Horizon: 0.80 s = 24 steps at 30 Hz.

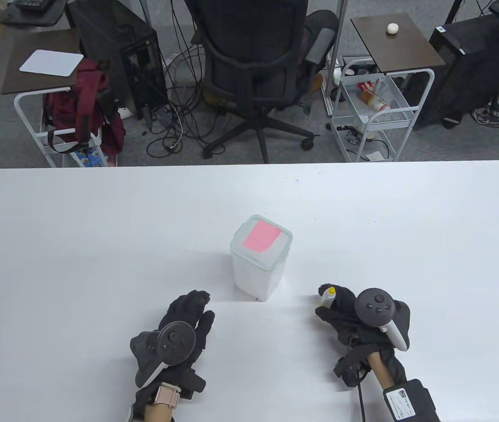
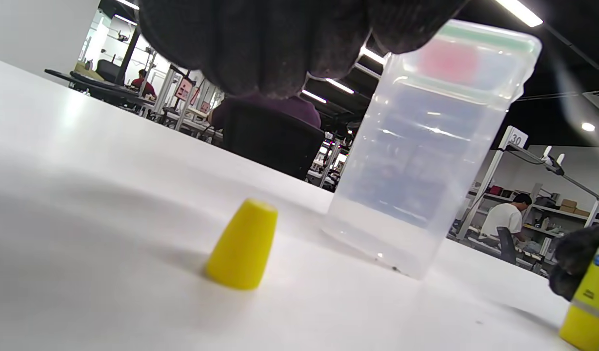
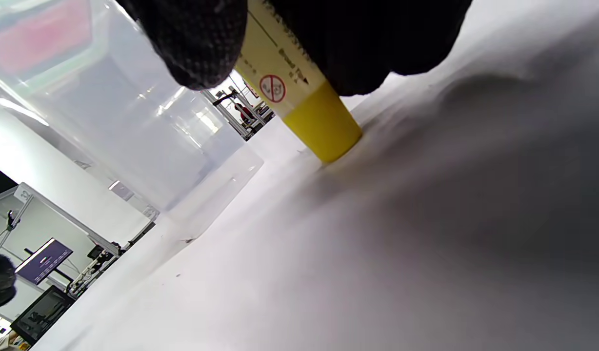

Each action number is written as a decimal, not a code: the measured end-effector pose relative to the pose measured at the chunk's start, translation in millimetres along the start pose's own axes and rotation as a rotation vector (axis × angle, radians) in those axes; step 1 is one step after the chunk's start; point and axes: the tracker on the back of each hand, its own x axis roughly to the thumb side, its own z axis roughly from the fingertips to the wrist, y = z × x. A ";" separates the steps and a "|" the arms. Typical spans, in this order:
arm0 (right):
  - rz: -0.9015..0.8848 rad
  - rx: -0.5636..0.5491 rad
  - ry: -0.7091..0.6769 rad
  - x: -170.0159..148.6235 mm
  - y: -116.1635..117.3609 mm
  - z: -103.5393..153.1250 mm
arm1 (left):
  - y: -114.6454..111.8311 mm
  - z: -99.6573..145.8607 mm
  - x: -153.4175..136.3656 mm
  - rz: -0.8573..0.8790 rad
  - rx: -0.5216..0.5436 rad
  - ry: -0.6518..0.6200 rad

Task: Squeeze liquid glue on card and attach to container

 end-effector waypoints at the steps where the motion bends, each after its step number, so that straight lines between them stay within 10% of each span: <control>1: 0.002 -0.004 -0.017 1.1 -0.1 1.6 | -1.5 -0.2 -2.2 -0.005 -0.010 0.008; 12: -0.063 0.004 -0.087 5.1 -0.4 19.3 | -20.1 -3.8 -4.4 -0.275 -0.256 0.022; 24: -0.068 0.033 -0.134 13.0 2.7 26.5 | -34.3 -5.9 19.1 -0.596 -0.218 -0.050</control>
